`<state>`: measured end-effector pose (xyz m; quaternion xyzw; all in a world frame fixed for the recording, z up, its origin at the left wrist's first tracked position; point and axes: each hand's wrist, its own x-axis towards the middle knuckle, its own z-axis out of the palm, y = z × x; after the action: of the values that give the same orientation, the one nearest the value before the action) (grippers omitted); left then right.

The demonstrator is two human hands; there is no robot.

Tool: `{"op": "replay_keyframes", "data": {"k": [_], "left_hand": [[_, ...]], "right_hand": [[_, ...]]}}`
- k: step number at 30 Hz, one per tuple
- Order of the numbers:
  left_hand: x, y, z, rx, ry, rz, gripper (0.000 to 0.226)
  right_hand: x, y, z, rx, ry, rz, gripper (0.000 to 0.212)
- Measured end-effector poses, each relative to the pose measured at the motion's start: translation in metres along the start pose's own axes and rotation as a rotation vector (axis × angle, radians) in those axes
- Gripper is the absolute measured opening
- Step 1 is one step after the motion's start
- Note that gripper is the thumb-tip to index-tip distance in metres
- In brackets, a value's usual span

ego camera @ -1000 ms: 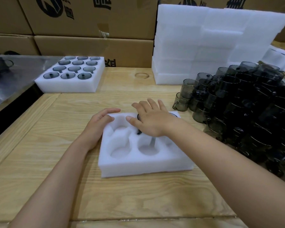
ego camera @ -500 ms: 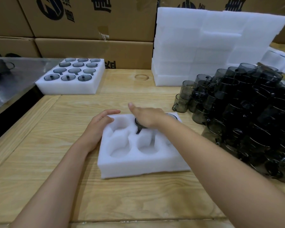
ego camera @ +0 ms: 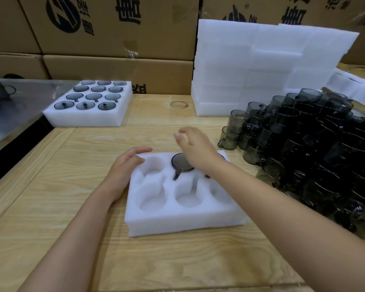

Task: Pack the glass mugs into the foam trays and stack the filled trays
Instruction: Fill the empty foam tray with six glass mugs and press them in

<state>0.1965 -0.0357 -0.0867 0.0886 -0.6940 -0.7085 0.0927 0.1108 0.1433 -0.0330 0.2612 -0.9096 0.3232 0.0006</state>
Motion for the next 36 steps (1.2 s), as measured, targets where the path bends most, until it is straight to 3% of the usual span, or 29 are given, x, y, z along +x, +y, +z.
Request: {"op": "replay_keyframes", "data": {"k": [2, 4, 9, 15, 20, 24, 29, 36], "left_hand": [[0.000, 0.000, 0.000, 0.003, -0.003, -0.007, 0.036], [0.000, 0.000, 0.000, 0.004, -0.007, -0.012, 0.036], [0.000, 0.000, -0.001, 0.024, -0.004, -0.021, 0.037], [0.000, 0.000, 0.000, 0.039, -0.005, -0.027, 0.037], [0.000, 0.001, 0.000, 0.036, 0.001, -0.018, 0.039], [-0.001, 0.001, 0.001, 0.037, 0.004, -0.012, 0.039], [-0.001, 0.001, 0.001, 0.044, 0.003, -0.009, 0.038], [0.000, 0.000, 0.000, 0.050, 0.000, 0.011, 0.039]], "right_hand": [[0.012, 0.006, -0.025, -0.223, 0.248, -0.036, 0.037], [0.028, 0.017, -0.057, -0.536, 0.342, 0.018, 0.040], [0.050, 0.051, -0.099, -0.981, -0.040, 0.341, 0.045], [0.054, 0.066, -0.093, -1.059, -0.096, 0.247, 0.034], [0.057, 0.061, -0.097, -0.961, -0.093, 0.248, 0.015], [0.055, 0.058, -0.102, -0.799, -0.065, 0.230, 0.021], [0.053, 0.040, -0.101, -0.523, 0.043, 0.081, 0.036], [0.033, -0.020, -0.081, -0.247, 0.034, -0.061, 0.024]]}}
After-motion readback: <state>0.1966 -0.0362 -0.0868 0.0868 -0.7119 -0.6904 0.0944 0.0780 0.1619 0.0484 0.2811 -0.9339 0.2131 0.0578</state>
